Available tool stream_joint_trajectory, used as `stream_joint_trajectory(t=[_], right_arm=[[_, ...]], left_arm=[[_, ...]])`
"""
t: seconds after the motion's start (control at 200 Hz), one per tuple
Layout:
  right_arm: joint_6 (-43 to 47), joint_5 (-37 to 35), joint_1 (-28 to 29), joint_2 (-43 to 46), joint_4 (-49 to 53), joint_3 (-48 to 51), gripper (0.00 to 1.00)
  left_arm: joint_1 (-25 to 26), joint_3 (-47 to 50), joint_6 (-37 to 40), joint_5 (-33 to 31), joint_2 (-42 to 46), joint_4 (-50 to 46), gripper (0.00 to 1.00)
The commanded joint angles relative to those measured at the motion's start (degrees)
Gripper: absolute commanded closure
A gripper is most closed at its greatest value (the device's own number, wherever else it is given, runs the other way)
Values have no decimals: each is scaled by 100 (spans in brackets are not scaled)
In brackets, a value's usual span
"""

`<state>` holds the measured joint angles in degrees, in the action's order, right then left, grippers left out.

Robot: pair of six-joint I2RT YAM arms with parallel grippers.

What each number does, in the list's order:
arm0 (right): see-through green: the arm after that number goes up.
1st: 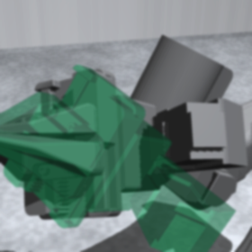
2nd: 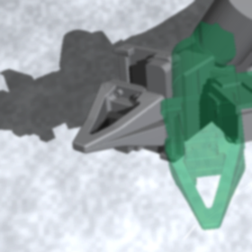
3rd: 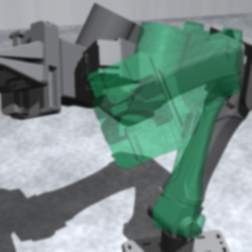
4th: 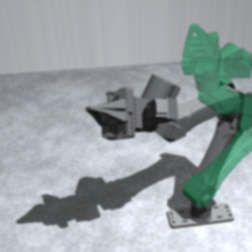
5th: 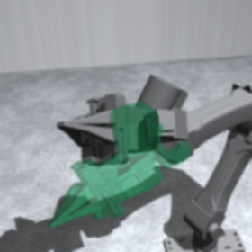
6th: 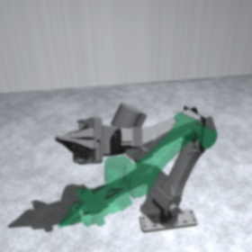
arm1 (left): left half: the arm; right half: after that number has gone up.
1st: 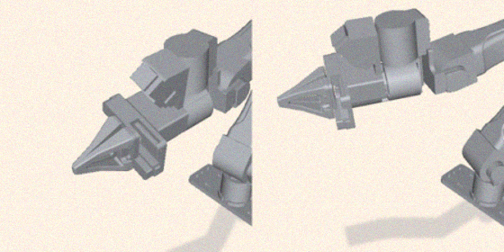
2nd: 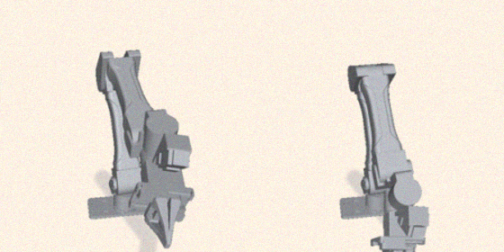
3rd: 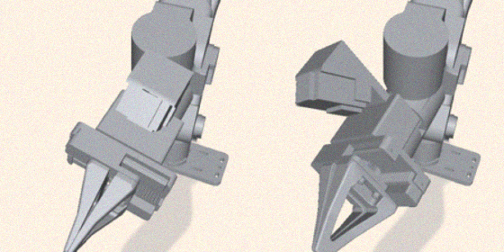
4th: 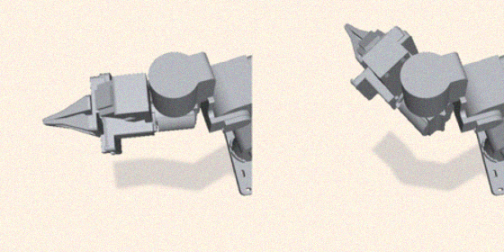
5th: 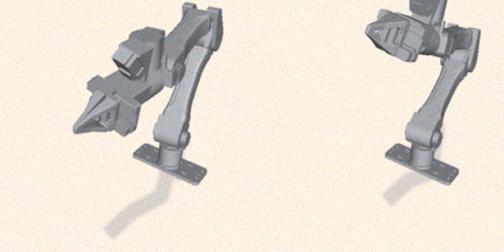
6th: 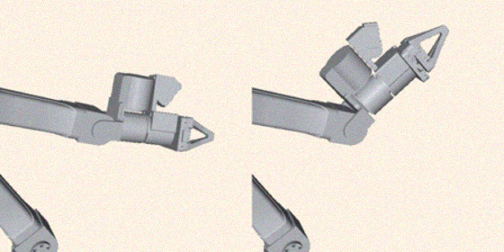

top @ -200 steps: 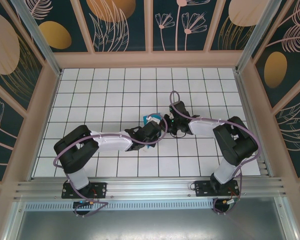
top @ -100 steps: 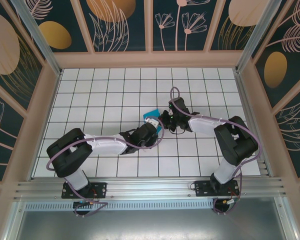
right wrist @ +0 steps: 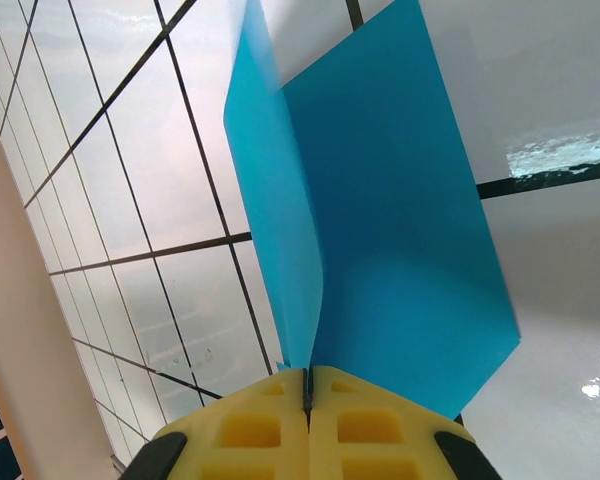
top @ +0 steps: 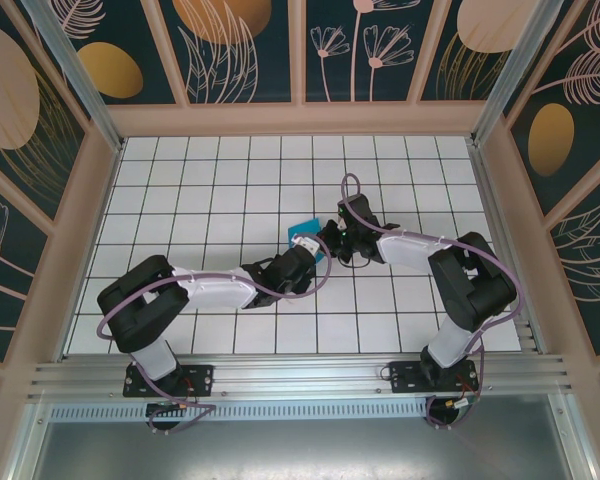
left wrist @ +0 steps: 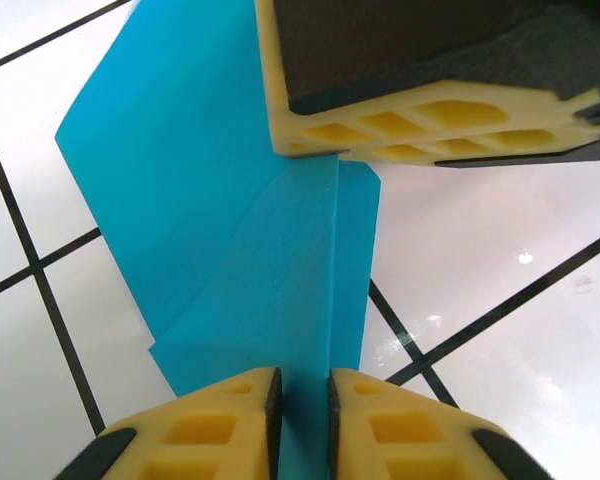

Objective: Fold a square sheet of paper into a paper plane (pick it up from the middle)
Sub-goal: Fourth fold the wing at the center of the table.

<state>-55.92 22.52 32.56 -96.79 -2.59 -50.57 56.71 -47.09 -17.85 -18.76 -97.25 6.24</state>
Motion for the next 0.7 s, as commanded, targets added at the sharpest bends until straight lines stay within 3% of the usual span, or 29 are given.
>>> stream_joint_trajectory(t=[0.0, 0.31, 0.53, 0.696], right_arm=[[15, 42, -21, 63, 181, -212, 93], [97, -58, -13, 80, 318, -293, 88], [416, -334, -72, 352, 627, -344, 71], [770, -419, -90, 689, 888, -287, 62]], left_arm=[[25, -143, 72, -179, -64, 60, 83], [24, -143, -15, -83, -235, 104, 90], [18, 42, -327, 108, -192, 381, 100], [-75, 319, -671, 606, -129, 891, 100]])
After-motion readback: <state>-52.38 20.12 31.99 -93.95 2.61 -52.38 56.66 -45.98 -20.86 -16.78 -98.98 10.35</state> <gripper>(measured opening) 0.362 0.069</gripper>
